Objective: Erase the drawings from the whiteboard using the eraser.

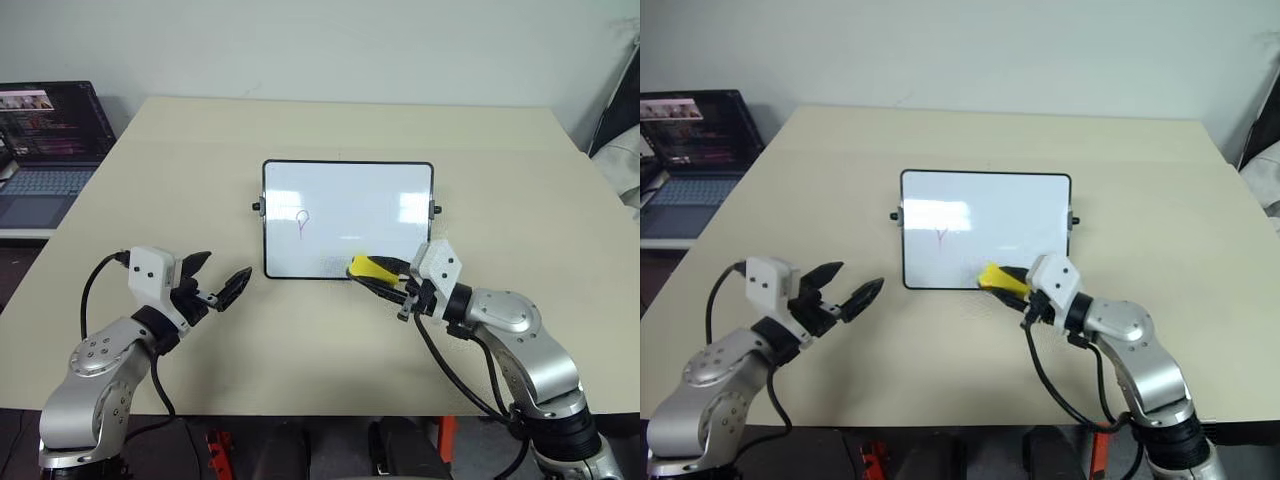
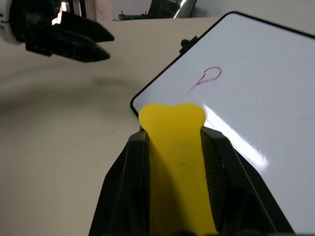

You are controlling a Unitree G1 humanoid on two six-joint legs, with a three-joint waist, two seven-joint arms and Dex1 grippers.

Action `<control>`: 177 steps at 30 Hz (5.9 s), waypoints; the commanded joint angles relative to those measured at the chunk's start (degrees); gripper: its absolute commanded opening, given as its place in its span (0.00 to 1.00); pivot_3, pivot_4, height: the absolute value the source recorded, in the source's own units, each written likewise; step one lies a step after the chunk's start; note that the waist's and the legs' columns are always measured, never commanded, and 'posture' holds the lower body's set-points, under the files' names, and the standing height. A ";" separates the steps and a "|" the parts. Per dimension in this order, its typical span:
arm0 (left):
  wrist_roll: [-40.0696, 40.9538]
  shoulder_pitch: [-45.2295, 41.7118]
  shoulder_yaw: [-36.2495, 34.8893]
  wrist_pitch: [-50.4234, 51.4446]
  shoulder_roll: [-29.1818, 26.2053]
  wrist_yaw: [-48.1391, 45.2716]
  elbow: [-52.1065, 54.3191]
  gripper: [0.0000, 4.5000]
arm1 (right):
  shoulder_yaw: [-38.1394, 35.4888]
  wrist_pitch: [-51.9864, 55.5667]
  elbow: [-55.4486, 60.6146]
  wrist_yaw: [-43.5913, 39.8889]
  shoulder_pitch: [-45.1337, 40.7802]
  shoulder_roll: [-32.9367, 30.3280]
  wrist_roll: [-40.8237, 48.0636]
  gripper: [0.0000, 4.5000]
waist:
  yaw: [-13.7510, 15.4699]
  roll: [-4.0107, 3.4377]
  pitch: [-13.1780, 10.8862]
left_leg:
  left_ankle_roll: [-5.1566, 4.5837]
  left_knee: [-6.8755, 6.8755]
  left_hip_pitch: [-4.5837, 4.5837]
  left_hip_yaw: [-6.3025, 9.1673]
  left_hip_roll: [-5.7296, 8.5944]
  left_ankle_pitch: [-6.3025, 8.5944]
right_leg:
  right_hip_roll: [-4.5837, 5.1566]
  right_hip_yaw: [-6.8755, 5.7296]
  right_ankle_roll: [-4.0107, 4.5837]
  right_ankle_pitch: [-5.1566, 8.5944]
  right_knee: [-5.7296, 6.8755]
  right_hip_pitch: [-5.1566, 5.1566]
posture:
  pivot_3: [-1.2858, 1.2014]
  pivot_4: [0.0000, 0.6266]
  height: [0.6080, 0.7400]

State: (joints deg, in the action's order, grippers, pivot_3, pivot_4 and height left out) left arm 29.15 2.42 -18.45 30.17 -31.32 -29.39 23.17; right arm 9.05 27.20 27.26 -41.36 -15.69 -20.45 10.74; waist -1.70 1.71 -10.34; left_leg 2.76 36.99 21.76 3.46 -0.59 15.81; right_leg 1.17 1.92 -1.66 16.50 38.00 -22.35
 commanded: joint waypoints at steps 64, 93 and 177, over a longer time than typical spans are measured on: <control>-5.09 -5.86 7.53 -3.65 -4.12 -10.35 -4.94 1.00 | 18.64 -35.69 -69.74 18.91 -44.14 12.89 -34.72 0.24 | -0.40 0.04 0.05 | 0.02 0.08 -0.85 -0.50 -0.02 -0.25 | -0.09 0.33 0.21 -0.11 1.02 0.15 | 0.52 0.24 1.00; -4.89 -7.05 8.80 -3.18 -4.07 -10.55 -4.83 1.00 | 17.66 -30.73 -67.75 8.64 -41.41 16.03 -32.99 0.24 | -1.47 0.01 0.03 | 0.04 -0.02 -0.83 -0.42 -0.06 -0.22 | -0.06 0.36 0.27 -0.05 1.00 0.12 | 0.52 0.24 1.00; -12.74 -4.88 2.95 -7.06 17.41 7.64 6.07 1.00 | -16.79 -8.28 3.13 21.88 20.43 10.63 2.04 0.99 | -0.05 -0.13 0.17 | 0.06 0.13 0.18 -0.51 -0.04 -0.20 | -0.08 0.52 0.07 0.05 1.02 -0.77 | 0.52 0.24 1.00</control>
State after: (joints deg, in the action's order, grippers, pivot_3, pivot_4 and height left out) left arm 17.79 -3.29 -13.37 24.54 -14.73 -26.24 24.80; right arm -6.81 22.65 30.57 -19.00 4.04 -10.02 10.98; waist -1.75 1.58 -10.16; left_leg 2.82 37.13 21.89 2.96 -0.62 15.61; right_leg 1.10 2.43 -1.60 16.55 39.02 -23.05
